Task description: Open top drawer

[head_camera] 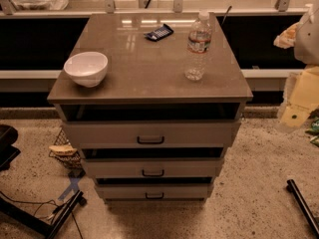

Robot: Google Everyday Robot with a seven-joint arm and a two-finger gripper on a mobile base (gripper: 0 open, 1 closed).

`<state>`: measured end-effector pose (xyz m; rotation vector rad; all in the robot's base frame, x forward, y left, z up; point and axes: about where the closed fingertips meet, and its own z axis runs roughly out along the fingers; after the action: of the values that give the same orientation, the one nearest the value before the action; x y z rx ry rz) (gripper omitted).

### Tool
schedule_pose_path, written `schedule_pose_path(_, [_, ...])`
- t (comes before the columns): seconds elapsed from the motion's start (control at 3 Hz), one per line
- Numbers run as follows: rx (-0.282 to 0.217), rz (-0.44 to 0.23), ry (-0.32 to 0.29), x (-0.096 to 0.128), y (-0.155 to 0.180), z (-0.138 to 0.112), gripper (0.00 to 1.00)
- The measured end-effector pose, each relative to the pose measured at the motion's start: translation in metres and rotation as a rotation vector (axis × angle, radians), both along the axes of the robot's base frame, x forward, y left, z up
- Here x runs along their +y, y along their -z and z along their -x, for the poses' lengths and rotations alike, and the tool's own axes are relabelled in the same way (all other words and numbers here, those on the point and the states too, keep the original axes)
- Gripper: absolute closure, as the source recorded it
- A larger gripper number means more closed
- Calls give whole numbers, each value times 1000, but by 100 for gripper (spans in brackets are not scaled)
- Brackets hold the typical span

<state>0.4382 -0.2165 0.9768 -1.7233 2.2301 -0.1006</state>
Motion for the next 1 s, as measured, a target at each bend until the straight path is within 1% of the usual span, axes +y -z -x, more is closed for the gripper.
schedule_pose_path(0.33, [0,0,0,0,0,0,0])
schedule_pose_path(0.67, [-1,-4,-17,11,8,-4,0])
schedule_pose_path(1.0, [-9,-45,-77,36,35,-4,0])
